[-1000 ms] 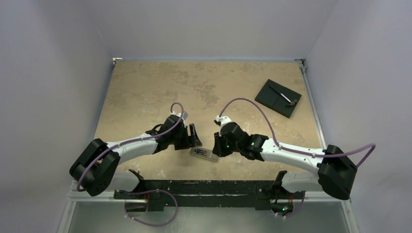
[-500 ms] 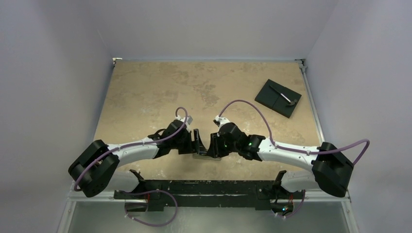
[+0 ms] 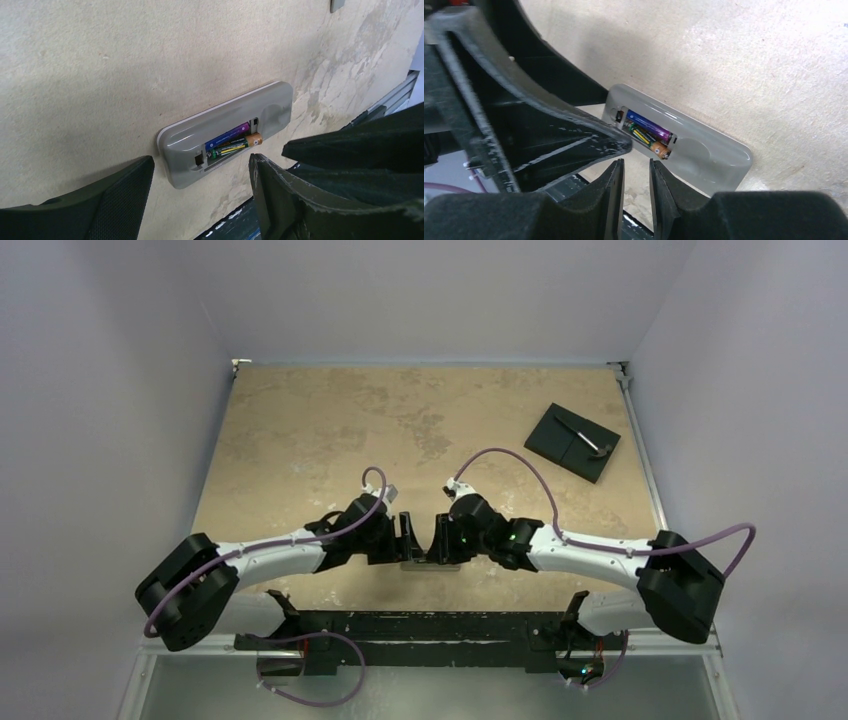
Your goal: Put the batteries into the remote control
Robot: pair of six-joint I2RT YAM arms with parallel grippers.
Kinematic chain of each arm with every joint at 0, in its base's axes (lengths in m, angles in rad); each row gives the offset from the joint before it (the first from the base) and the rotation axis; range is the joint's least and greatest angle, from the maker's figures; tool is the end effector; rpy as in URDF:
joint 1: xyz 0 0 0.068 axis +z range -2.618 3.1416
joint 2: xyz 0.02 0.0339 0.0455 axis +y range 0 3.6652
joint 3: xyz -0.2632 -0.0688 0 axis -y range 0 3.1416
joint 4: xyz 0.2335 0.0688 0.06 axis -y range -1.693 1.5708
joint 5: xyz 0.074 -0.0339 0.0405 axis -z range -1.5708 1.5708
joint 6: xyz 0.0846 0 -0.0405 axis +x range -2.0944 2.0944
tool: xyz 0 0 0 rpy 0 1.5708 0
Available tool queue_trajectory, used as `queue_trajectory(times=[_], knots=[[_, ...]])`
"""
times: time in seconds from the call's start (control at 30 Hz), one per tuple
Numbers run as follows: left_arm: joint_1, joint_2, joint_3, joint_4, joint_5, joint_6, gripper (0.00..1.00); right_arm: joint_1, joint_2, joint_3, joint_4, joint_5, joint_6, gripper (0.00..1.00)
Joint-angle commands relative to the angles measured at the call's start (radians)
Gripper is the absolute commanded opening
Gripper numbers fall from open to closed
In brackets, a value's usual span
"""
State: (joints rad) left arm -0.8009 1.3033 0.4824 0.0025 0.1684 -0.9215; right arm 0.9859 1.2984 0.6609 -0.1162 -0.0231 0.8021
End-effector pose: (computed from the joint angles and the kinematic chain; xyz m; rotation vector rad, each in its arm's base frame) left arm 0.1715 -0.1973 0.1225 -0.0707 2.6205 -0.9292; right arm 0.1575 0.2413 0.1677 -0.2429 2.4990 0.8655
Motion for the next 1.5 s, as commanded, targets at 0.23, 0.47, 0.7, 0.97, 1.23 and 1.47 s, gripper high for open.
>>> queue_trajectory(times=[0.23, 0.47, 0.7, 0.97, 1.23, 1.47], knots=[[-0.005, -0.055, -0.027, -0.119, -0.096, 0.000, 0.69, -0.003, 0.064, 0.012, -0.011, 0.032, 0.039, 0.29], [-0.005, -0.047, -0.028, -0.108, -0.098, 0.003, 0.64, -0.003, 0.088, 0.025, -0.020, 0.035, 0.041, 0.27], [-0.005, -0.018, -0.019, -0.084, -0.084, 0.015, 0.57, -0.003, 0.097, 0.028, -0.017, 0.041, 0.046, 0.25], [-0.005, 0.003, -0.010, -0.072, -0.075, 0.024, 0.46, -0.003, 0.088, 0.032, -0.018, 0.048, 0.049, 0.25], [-0.005, 0.011, -0.007, -0.068, -0.072, 0.025, 0.33, -0.003, 0.084, 0.037, -0.012, 0.047, 0.046, 0.25], [-0.004, 0.011, -0.004, -0.064, -0.066, 0.024, 0.27, -0.003, 0.090, 0.042, -0.007, 0.044, 0.044, 0.25]])
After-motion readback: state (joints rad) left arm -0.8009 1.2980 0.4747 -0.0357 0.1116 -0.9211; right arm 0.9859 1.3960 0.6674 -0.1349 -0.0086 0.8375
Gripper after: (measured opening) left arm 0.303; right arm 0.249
